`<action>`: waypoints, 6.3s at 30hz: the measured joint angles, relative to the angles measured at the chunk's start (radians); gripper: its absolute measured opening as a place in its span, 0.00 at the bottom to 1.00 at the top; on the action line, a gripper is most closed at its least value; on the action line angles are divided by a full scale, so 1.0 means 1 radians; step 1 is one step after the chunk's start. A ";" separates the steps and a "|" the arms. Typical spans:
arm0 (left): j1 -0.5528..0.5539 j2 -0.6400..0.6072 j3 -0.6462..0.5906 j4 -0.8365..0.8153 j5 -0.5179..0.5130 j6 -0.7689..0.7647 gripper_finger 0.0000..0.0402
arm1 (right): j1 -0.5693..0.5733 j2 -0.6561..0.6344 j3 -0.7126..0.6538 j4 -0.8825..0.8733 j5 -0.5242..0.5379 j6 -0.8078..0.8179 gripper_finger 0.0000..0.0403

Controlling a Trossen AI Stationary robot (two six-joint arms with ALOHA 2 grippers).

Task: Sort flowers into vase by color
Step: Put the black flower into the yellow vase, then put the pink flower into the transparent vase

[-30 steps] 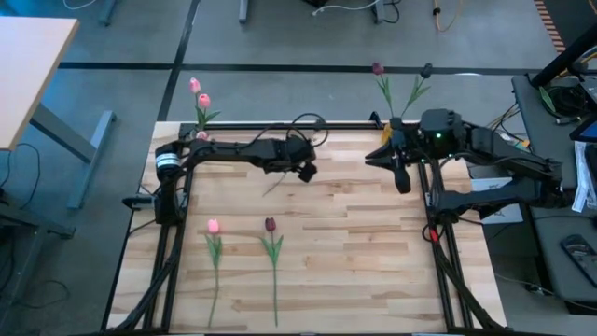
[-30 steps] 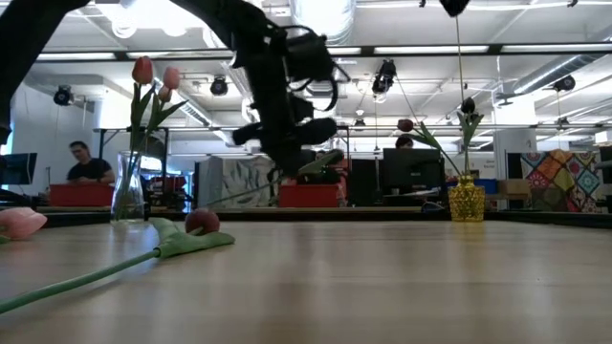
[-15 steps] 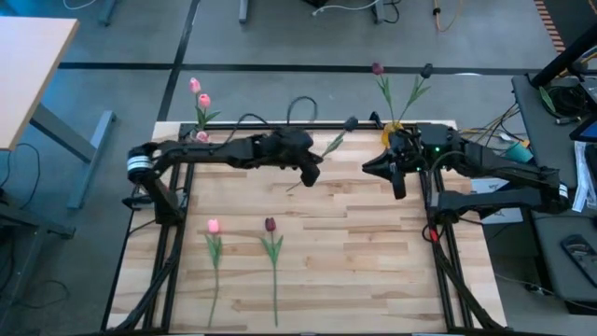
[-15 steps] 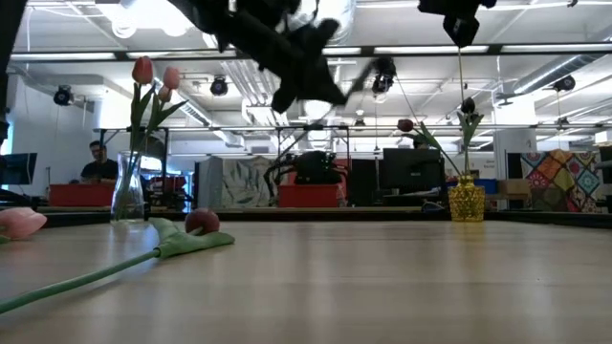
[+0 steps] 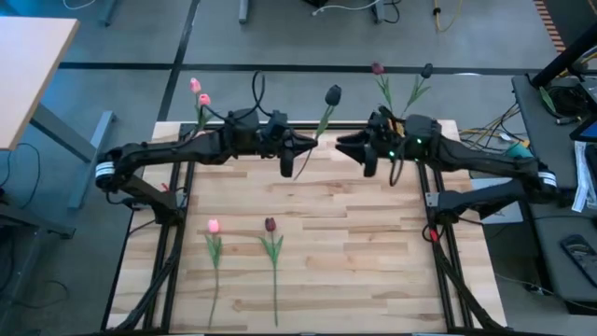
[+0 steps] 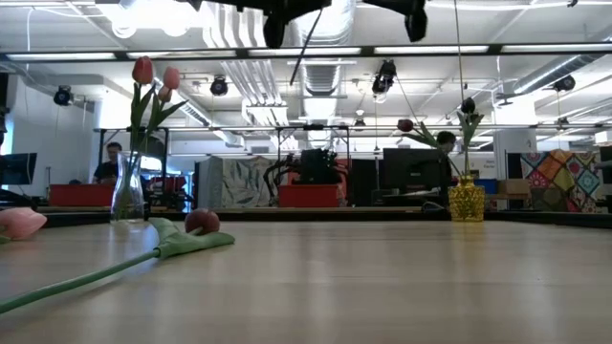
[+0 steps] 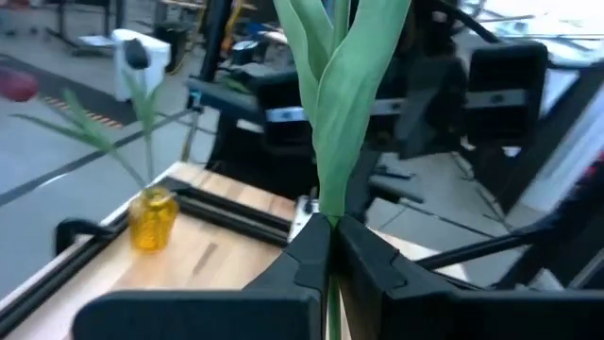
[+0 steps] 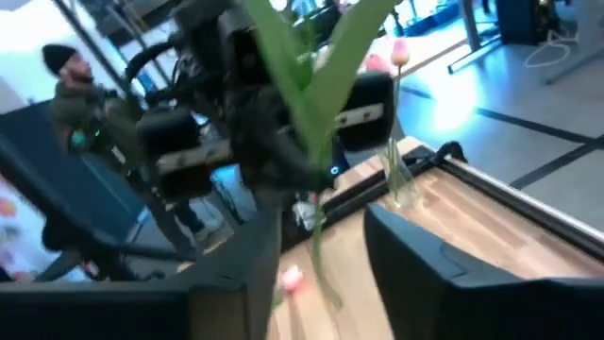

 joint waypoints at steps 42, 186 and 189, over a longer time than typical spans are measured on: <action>0.011 -0.032 -0.014 -0.073 0.163 0.028 0.23 | 0.025 0.153 0.488 -0.546 0.331 -0.285 0.04; -0.276 -0.298 0.004 -0.877 -0.319 -0.314 0.01 | -0.538 -0.021 0.387 -1.046 0.067 -0.476 0.03; -0.386 -0.242 0.025 -0.933 -0.362 -0.456 0.01 | -0.538 -0.022 0.387 -1.045 0.035 -0.486 0.03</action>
